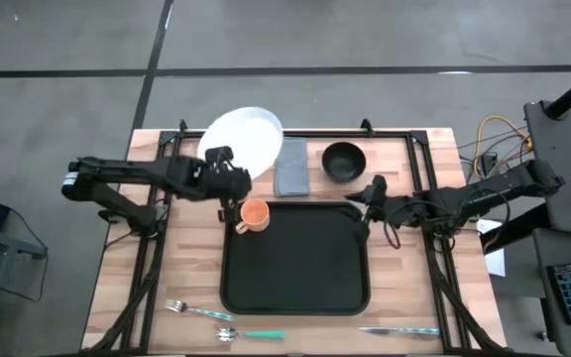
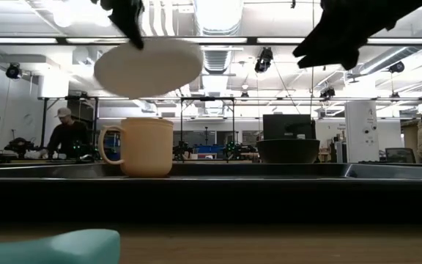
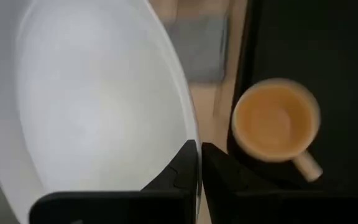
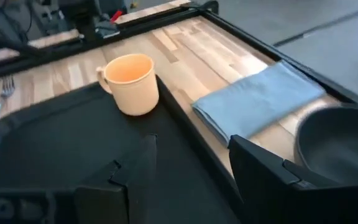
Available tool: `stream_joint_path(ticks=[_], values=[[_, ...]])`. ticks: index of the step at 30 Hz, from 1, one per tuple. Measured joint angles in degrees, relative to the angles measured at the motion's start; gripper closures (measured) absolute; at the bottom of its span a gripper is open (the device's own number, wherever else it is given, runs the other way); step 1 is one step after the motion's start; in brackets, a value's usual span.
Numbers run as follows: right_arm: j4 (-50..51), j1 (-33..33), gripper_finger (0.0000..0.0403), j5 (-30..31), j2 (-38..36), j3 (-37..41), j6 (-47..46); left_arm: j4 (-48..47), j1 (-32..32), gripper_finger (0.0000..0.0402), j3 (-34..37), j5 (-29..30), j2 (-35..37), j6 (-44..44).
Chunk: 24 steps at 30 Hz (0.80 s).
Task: Set up tray
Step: Put the white plate to the bottom of the orange mug on the black serving tray
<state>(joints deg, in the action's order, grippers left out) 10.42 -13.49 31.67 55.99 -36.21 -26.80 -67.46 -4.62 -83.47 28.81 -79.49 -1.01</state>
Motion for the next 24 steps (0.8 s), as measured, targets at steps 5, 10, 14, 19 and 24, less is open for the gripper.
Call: stream_joint_path(ticks=[5,10,14,19,24], values=[[10.2,2.2,0.0213,-1.9,-4.3,-3.0,-4.3,-0.7,-9.3,0.0401,-5.9,0.3,-8.2,2.1],[25.9,3.2,0.0214,-1.7,-2.5,-15.2,-4.1,-4.0,-13.9,0.0401,-15.2,0.9,-20.0,2.5],[37.0,5.6,0.0214,-1.7,2.8,-26.3,-3.8,-8.1,-14.6,0.0401,-25.3,1.5,-29.0,2.5],[47.2,10.6,0.0213,-1.7,9.5,-35.6,-2.8,-16.5,-16.6,0.0401,-39.8,7.8,-39.2,3.5],[47.7,17.4,0.0213,-1.9,13.2,-39.4,-0.7,-21.4,-18.7,0.0401,-51.6,11.2,-44.9,2.5]])
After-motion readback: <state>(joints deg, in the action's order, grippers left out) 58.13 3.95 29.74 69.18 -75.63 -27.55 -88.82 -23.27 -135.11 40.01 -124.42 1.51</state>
